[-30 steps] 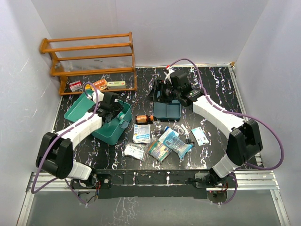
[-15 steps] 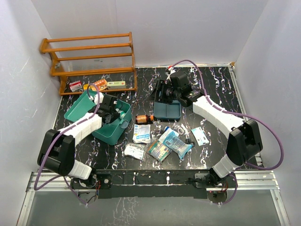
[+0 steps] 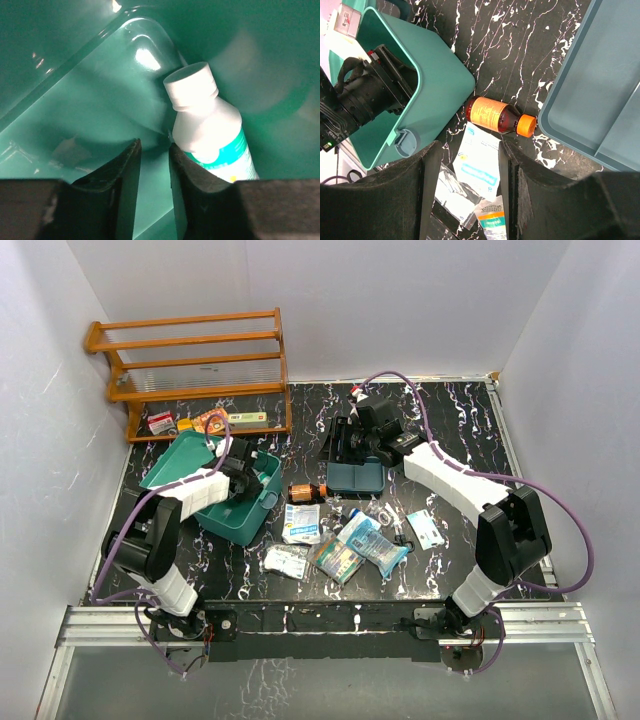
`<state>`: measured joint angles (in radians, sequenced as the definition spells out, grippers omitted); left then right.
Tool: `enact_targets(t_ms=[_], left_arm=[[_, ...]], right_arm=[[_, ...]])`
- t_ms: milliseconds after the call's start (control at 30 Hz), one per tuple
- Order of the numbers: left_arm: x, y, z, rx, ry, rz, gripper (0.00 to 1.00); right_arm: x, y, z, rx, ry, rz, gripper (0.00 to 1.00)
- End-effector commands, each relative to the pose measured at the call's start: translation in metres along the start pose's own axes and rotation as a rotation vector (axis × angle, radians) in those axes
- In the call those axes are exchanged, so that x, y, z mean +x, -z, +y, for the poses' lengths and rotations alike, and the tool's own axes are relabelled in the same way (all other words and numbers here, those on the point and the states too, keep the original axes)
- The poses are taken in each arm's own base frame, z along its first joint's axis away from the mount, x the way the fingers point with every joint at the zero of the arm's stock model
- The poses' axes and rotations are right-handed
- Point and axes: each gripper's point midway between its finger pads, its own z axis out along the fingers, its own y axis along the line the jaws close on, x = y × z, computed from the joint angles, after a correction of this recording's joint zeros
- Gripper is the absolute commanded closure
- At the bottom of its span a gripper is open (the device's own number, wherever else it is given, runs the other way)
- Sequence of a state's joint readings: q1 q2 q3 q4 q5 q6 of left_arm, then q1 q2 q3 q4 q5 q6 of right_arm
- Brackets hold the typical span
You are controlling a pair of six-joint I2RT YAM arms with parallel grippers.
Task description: Organize the medicine kit
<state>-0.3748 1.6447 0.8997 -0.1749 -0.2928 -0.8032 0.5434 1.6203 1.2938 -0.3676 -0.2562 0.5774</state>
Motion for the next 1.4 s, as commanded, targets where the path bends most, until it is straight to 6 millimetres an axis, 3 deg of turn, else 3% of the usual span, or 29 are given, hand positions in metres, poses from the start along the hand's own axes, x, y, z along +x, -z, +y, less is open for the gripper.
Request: enact_targets(t_ms=[0, 133, 233, 467, 633, 800, 933, 1200, 1367], left_arm=[[-0.018, 0.012, -0.03, 0.137, 0.005, -0.042, 0.69], [-0.025, 0.019, -0.042, 0.21, 0.028, -0.079, 0.61], [-0.033, 0.026, -0.038, 0.205, 0.045, -0.123, 0.58], [-0.041, 0.042, -0.025, 0.148, 0.014, -0.14, 0.64], [-0.055, 0.063, -0.028, 0.176, -0.038, -0.173, 0.64], [-0.06, 0.081, -0.043, 0.272, -0.122, -0.179, 0.6], [-0.042, 0.069, -0.047, 0.31, -0.169, -0.118, 0.63], [-0.025, 0.03, -0.051, 0.309, -0.221, -0.083, 0.89], [-0.007, 0.014, -0.047, 0.284, -0.222, -0.017, 0.9]], right_arm=[[-0.022, 0.006, 0.014, -0.023, 0.054, -0.068, 0.53], [-0.022, 0.006, 0.013, -0.019, 0.055, -0.063, 0.52], [-0.021, 0.004, 0.012, -0.015, 0.056, -0.055, 0.51], [-0.029, 0.001, 0.006, 0.028, 0.055, -0.085, 0.52], [-0.033, -0.005, -0.001, 0.065, 0.057, -0.096, 0.53], [-0.021, -0.011, -0.014, 0.112, 0.049, -0.063, 0.52], [-0.017, -0.012, -0.015, 0.109, 0.023, -0.082, 0.52], [-0.003, -0.009, -0.018, 0.088, 0.034, -0.092, 0.54], [-0.003, -0.003, -0.019, 0.085, 0.046, -0.111, 0.55]])
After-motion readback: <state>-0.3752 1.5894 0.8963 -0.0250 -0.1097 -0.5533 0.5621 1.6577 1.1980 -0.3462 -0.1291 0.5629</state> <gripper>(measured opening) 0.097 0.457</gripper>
